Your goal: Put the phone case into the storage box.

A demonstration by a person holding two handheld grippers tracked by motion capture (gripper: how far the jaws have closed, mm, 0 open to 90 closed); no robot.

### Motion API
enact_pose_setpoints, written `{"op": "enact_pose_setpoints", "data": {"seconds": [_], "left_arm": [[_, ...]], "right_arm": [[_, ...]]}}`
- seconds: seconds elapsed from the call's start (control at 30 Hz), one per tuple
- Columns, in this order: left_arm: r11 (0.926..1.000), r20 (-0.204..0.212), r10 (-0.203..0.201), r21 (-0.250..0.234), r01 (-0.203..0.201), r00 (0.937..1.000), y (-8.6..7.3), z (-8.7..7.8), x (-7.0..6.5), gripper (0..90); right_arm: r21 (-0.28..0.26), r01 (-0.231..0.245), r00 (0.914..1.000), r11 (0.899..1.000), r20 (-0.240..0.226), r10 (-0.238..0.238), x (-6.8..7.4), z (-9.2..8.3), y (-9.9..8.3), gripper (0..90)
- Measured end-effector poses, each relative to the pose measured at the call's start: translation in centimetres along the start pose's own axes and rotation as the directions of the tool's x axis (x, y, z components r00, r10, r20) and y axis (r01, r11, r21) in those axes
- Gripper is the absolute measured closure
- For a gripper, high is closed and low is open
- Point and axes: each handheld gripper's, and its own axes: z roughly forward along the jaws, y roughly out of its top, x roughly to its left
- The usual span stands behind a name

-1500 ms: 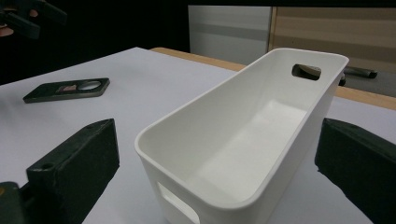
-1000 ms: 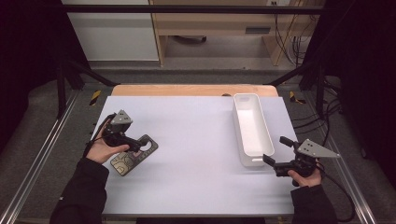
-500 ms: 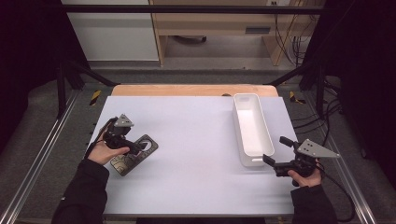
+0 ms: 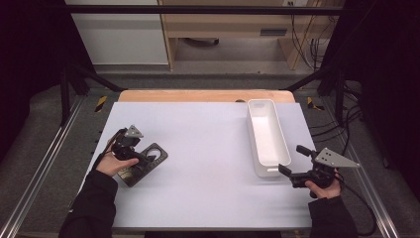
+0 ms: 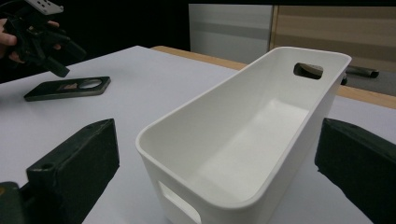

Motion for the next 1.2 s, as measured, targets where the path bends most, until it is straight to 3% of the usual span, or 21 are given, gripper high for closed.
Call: {"op": "enact_pose_setpoints", "data": {"seconds": [0.53,1.2], "left_arm": [[0.9942,0.017,0.015,0.106,-0.017,0.9997,-0.5,1.1,-0.3,0.0],[0.9833,0.021,0.003,0.182,-0.007,0.9998,-1.1,2.0,-0.4,0.0]], "right_arm": [[0.003,0.001,1.0000,1.000,-0.002,-0.001,0.0,0.0,0.0,0.3],[0.006,0.003,1.0000,1.000,-0.006,-0.003,0.0,0.1,0.0,0.3]]}}
